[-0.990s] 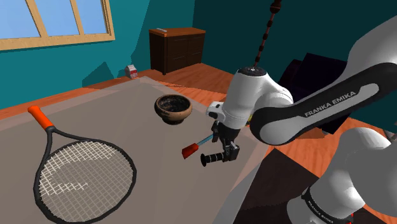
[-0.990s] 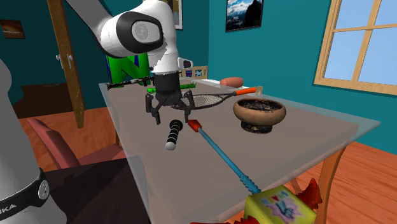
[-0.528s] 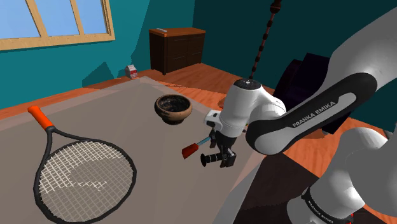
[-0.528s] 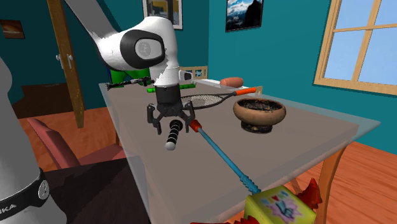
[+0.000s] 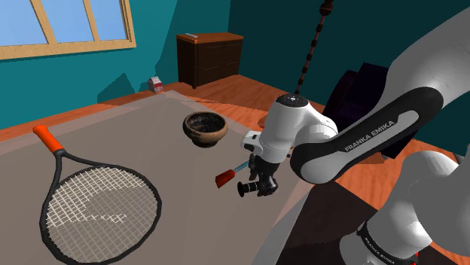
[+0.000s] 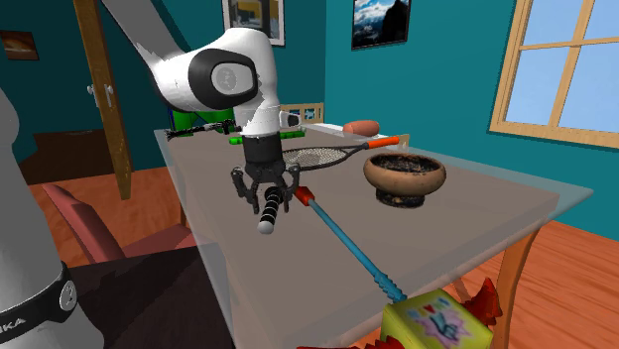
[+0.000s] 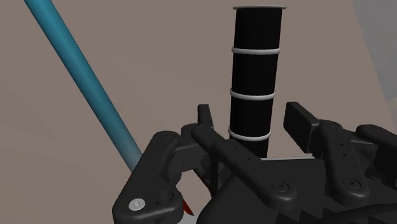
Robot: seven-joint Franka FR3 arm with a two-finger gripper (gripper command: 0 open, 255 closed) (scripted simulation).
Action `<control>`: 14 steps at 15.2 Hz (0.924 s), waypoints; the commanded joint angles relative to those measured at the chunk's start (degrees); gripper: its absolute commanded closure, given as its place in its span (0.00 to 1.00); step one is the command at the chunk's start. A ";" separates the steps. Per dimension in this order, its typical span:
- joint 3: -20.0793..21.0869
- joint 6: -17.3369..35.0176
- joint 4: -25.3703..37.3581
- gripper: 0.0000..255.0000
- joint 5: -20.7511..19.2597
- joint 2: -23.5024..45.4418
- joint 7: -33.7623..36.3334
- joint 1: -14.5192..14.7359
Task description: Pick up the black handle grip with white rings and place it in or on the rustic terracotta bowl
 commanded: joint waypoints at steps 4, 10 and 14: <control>0.00 0.00 0.00 1.00 0.00 0.00 0.00 0.00; -0.06 -1.04 0.14 1.00 0.23 -0.91 -0.20 0.11; -0.28 -5.24 0.86 1.00 0.97 -4.40 -0.86 0.47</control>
